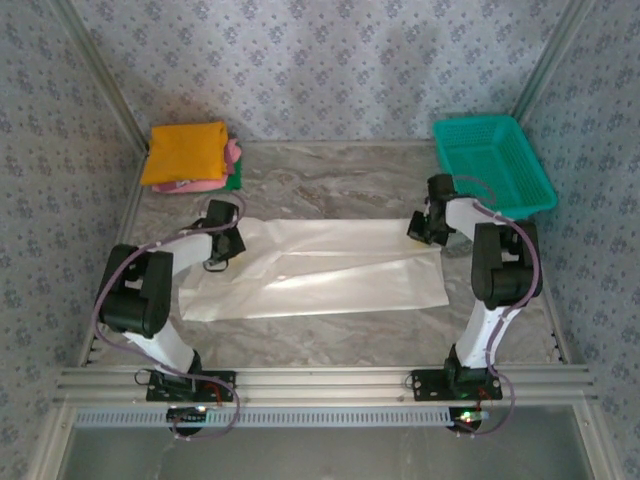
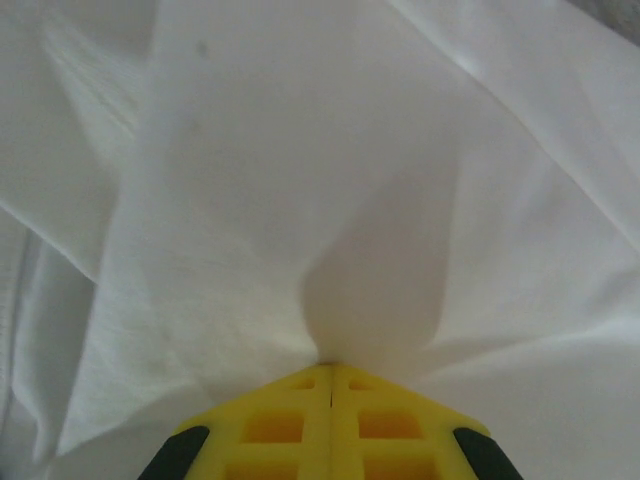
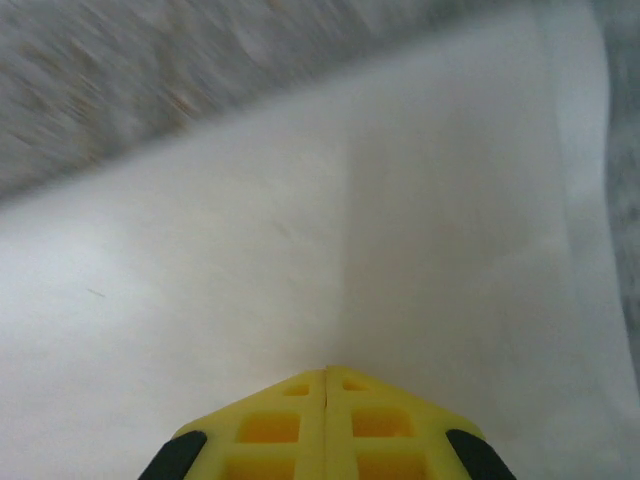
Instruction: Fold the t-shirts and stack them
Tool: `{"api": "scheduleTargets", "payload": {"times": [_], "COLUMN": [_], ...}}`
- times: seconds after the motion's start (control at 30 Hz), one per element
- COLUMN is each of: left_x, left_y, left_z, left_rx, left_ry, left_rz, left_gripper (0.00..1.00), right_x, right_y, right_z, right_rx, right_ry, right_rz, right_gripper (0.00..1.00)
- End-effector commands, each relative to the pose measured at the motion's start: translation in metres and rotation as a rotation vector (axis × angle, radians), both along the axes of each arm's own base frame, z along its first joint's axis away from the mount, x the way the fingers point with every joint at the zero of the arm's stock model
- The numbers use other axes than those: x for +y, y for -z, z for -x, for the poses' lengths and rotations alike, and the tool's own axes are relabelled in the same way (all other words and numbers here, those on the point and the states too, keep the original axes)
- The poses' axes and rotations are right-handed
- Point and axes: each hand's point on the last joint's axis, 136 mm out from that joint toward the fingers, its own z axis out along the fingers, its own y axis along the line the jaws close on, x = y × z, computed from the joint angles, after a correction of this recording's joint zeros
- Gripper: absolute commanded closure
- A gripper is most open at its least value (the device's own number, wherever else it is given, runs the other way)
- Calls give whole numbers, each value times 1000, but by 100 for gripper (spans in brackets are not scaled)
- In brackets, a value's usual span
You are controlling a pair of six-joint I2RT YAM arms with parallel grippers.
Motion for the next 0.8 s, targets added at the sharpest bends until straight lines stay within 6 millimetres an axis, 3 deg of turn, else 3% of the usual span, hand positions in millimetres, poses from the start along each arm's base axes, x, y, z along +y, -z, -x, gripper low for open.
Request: {"api": "scheduleTargets", "payload": {"times": [0.0,0.13,0.3,0.43,0.6,0.77], "left_x": [-2,-14,-34,-72,-126,-170], "left_y": [18,28,30,23,24,20], "left_z": [5,-6,-26,-48,-77,-126], "left_rx": [50,67,68,50,44,8], "left_ry": [-12,8,51,136,244,333], "left_rz": [31,78,78,72,90,109], "left_gripper": [100,100,100,100,100,100], "right_x": [-5,-2,7,9,10,26], "right_y": [8,22,10,-1,-2,-3], "right_z": [32,55,80,110,152,171], "right_rx": [73,141,145,131,146,133], "right_ry": [24,21,72,121,174,158], "right_rz": [23,2,-81,-116,-130,-142], "right_gripper": [100,100,100,100,100,100]}}
